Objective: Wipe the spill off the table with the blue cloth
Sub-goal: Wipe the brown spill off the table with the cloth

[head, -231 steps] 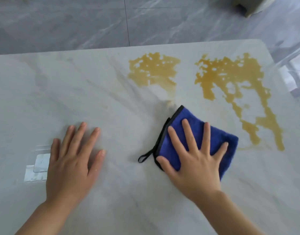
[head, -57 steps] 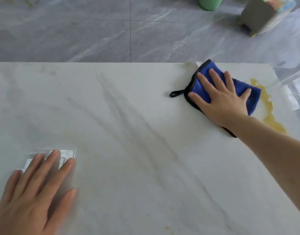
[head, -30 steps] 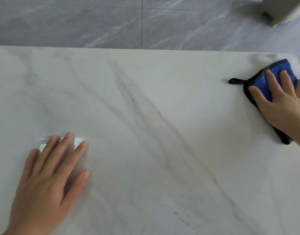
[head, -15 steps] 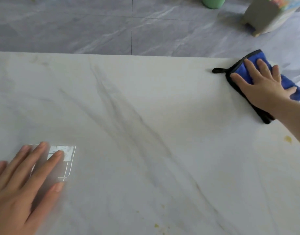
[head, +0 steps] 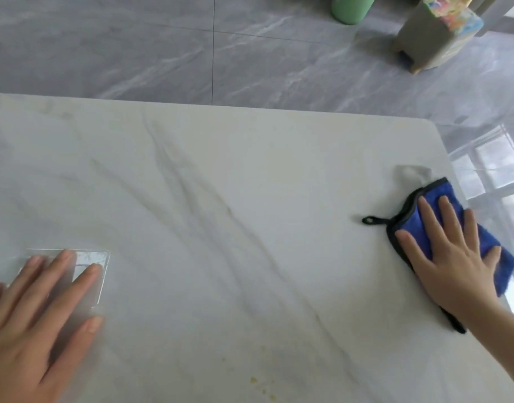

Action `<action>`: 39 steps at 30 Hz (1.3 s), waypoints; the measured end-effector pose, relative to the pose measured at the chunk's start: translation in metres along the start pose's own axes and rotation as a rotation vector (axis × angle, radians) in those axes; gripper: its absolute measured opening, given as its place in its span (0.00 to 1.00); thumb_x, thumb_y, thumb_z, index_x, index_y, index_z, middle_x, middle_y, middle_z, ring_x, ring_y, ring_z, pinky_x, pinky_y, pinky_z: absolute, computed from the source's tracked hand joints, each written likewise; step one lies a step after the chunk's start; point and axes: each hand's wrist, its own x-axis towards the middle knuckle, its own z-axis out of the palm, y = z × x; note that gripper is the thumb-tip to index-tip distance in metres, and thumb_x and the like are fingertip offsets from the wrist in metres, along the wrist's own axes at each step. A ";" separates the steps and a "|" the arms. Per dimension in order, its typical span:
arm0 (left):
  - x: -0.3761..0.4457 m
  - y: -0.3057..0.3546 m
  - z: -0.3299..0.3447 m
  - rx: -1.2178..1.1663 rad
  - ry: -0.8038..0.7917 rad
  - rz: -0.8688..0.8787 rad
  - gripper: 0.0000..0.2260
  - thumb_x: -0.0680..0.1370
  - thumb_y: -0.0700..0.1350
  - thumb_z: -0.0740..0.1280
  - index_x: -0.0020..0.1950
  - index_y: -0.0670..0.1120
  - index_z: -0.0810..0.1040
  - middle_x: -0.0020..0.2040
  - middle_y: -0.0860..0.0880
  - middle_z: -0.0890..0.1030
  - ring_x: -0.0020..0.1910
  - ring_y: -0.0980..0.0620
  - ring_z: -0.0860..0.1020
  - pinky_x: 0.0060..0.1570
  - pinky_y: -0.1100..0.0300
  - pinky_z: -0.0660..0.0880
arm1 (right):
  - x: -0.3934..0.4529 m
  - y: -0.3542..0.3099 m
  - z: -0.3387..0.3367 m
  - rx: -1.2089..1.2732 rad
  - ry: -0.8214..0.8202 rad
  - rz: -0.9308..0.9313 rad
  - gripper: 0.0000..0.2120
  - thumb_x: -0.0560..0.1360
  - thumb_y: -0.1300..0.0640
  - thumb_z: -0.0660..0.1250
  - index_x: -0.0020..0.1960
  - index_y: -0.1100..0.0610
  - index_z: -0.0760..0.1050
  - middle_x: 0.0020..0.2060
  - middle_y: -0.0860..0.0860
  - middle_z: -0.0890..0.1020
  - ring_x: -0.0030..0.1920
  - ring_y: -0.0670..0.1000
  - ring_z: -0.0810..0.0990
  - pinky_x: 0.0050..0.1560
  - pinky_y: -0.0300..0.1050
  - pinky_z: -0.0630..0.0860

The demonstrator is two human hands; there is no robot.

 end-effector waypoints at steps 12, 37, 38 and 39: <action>0.003 0.016 -0.009 -0.023 0.073 0.038 0.23 0.77 0.62 0.46 0.72 0.62 0.57 0.71 0.38 0.68 0.71 0.35 0.62 0.65 0.29 0.59 | -0.091 -0.008 0.014 -0.174 -0.049 -0.299 0.39 0.72 0.28 0.38 0.73 0.50 0.61 0.73 0.50 0.60 0.74 0.59 0.52 0.62 0.77 0.58; -0.002 0.026 -0.013 0.136 0.057 -0.085 0.33 0.77 0.66 0.41 0.69 0.48 0.70 0.72 0.42 0.68 0.71 0.42 0.62 0.66 0.39 0.58 | -0.127 -0.017 0.023 -0.044 0.328 -0.353 0.32 0.81 0.44 0.45 0.55 0.66 0.80 0.56 0.59 0.82 0.59 0.67 0.77 0.51 0.67 0.76; -0.002 0.026 -0.013 0.134 0.055 -0.089 0.34 0.77 0.66 0.41 0.69 0.48 0.70 0.72 0.42 0.68 0.71 0.42 0.63 0.66 0.39 0.58 | -0.128 -0.016 0.023 -0.049 0.324 -0.368 0.32 0.81 0.45 0.44 0.55 0.66 0.80 0.56 0.59 0.82 0.59 0.67 0.77 0.51 0.67 0.76; -0.002 0.027 -0.014 0.136 0.053 -0.090 0.34 0.77 0.66 0.41 0.69 0.48 0.71 0.72 0.42 0.68 0.71 0.41 0.63 0.66 0.39 0.58 | -0.128 -0.015 0.022 -0.047 0.316 -0.384 0.32 0.82 0.45 0.44 0.55 0.66 0.80 0.55 0.59 0.82 0.59 0.67 0.77 0.51 0.67 0.76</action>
